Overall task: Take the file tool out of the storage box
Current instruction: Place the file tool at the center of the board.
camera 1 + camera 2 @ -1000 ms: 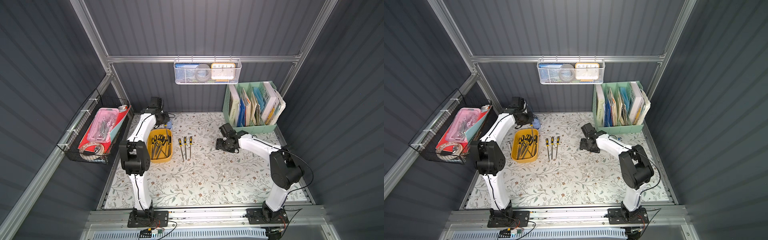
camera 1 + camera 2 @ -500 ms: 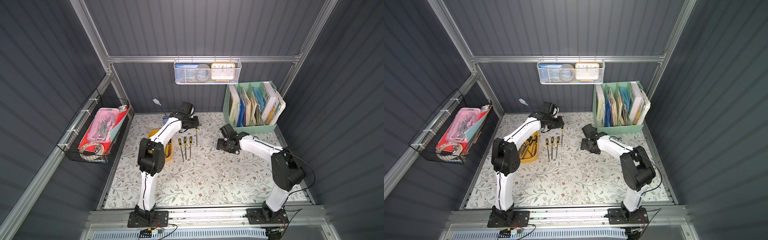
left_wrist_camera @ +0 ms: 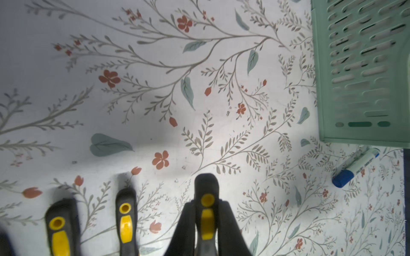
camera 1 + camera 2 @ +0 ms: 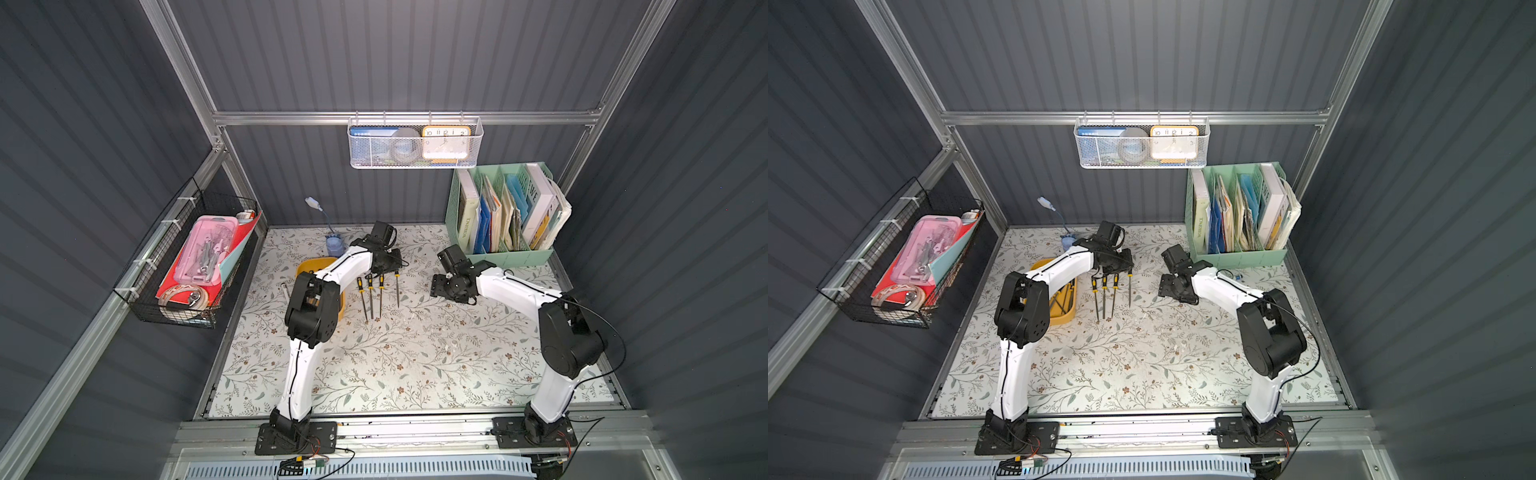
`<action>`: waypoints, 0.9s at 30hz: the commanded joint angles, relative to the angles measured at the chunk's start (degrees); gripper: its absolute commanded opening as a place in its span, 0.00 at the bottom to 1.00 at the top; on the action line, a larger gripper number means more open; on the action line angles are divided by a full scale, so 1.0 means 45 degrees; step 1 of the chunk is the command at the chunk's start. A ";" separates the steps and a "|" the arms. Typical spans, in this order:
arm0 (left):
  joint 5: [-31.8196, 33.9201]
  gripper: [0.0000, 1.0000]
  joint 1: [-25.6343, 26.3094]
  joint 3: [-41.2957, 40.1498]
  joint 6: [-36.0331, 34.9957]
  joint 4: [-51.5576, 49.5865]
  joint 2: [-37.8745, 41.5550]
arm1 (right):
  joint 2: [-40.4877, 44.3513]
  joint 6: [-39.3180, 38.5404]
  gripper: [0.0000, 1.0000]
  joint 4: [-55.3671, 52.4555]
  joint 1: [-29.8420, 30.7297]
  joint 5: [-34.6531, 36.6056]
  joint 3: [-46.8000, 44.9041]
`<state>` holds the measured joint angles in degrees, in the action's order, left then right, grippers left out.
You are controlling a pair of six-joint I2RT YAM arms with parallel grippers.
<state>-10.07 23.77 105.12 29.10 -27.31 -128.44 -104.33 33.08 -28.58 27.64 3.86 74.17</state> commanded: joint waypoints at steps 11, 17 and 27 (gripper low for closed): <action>0.0699 0.00 0.0186 -0.0780 -0.0037 0.0009 -0.0354 | -0.0231 -0.0368 0.73 -0.0445 0.0032 -0.0057 0.0181; 0.0772 0.04 0.0224 -0.1048 -0.0080 0.0129 -0.0459 | -0.0213 -0.0366 0.74 -0.0452 0.0030 -0.0057 0.0153; 0.0961 0.35 0.0257 -0.0626 -0.0216 -0.0075 -0.0363 | -0.0198 -0.0341 0.73 -0.0443 0.0014 -0.0037 0.0117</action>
<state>-6.92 24.56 100.79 28.64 -26.74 -129.80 -104.49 32.08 -28.97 27.64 3.62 74.26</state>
